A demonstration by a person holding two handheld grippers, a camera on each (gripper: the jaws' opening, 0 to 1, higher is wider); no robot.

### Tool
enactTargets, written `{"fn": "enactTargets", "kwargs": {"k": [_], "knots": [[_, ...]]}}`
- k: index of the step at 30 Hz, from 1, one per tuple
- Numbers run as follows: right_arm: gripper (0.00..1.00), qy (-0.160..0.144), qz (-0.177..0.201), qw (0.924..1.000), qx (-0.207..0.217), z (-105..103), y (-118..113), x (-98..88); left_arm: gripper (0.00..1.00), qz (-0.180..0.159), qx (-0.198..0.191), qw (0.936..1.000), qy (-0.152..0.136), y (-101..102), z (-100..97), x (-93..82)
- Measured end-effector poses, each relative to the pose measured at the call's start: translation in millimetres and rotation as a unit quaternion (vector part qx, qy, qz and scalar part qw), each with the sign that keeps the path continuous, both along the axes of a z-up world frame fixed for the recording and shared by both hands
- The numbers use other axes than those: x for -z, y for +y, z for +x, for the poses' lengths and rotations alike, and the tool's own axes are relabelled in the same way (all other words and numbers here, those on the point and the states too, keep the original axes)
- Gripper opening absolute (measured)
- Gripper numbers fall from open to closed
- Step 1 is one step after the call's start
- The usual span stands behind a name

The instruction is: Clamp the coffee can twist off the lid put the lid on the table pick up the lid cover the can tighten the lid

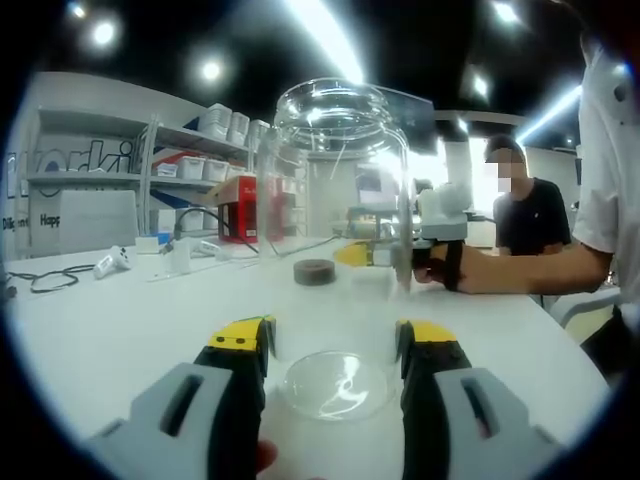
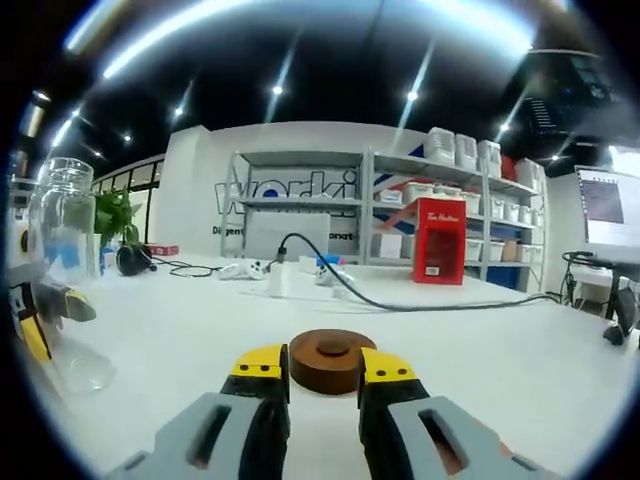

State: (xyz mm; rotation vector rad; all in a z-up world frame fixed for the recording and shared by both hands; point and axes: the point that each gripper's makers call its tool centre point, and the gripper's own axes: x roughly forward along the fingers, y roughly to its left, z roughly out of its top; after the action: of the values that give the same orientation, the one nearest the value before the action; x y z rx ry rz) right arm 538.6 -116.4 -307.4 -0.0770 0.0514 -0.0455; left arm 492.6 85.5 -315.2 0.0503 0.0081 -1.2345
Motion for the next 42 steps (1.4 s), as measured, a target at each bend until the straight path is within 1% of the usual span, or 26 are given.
{"fn": "enactTargets", "kwargs": {"k": [3, 7, 17, 20, 24, 26, 29, 32, 35, 38, 42], "knots": [[0.26, 0.002, -0.002, 1.0, -0.001, 3.9, -1.0, -0.3, 0.44, 0.0, 0.0, 1.0, 0.0, 0.1, 0.2, 0.0], [0.28, 0.009, -0.002, 0.9999, -0.005, 10.9, -2.1, 0.8, 0.44, 0.0, 0.0, 1.0, 0.0, 0.1, 0.3, -0.1], [0.34, 0.012, -0.026, 0.9995, -0.011, 26.1, -3.4, -1.0, 0.44, 0.001, 0.0, 1.0, -0.001, -0.3, -0.3, -0.5], [0.36, 0.012, -0.021, 0.9997, -0.01, 30.9, -6.4, -3.2, 0.44, 0.0, 0.0, 1.0, -0.001, -0.4, -0.5, -0.5], [0.38, 0.014, -0.024, 0.9996, -0.008, 38.3, -7.5, -4.1, 0.44, 0.0, 0.0, 1.0, -0.001, -0.3, -0.1, -0.3], [0.39, 0.026, -0.025, 0.9993, 0.003, 43.1, -12.0, 0.4, 0.44, 0.0, 0.0, 1.0, -0.001, -0.4, 0.0, -0.3], [0.42, 0.029, -0.01, 0.9995, 0.008, 50.3, -15.9, 3.8, 0.44, 0.0, 0.0, 1.0, -0.001, -0.7, -0.3, -0.3], [0.42, 0.029, -0.001, 0.9995, 0.007, 56.2, -15.8, 7.1, 0.44, 0.0, 0.0, 1.0, -0.001, -0.8, -0.3, -0.2], [0.43, 0.03, -0.006, 0.9995, 0.007, 62.1, -15.1, 8.2, 0.44, 0.0, 0.0, 1.0, 0.0, -0.8, 0.1, 0.0], [0.44, 0.03, -0.02, 0.9993, 0.006, 68.4, -15.2, 6.8, 0.44, 0.0, 0.0, 1.0, -0.001, -0.8, 0.1, 0.1], [0.44, 0.033, -0.022, 0.9991, 0.012, 74.4, -18.7, 9.3, 0.44, 0.0, 0.0, 1.0, -0.001, -0.9, 0.1, 0.1]]}}
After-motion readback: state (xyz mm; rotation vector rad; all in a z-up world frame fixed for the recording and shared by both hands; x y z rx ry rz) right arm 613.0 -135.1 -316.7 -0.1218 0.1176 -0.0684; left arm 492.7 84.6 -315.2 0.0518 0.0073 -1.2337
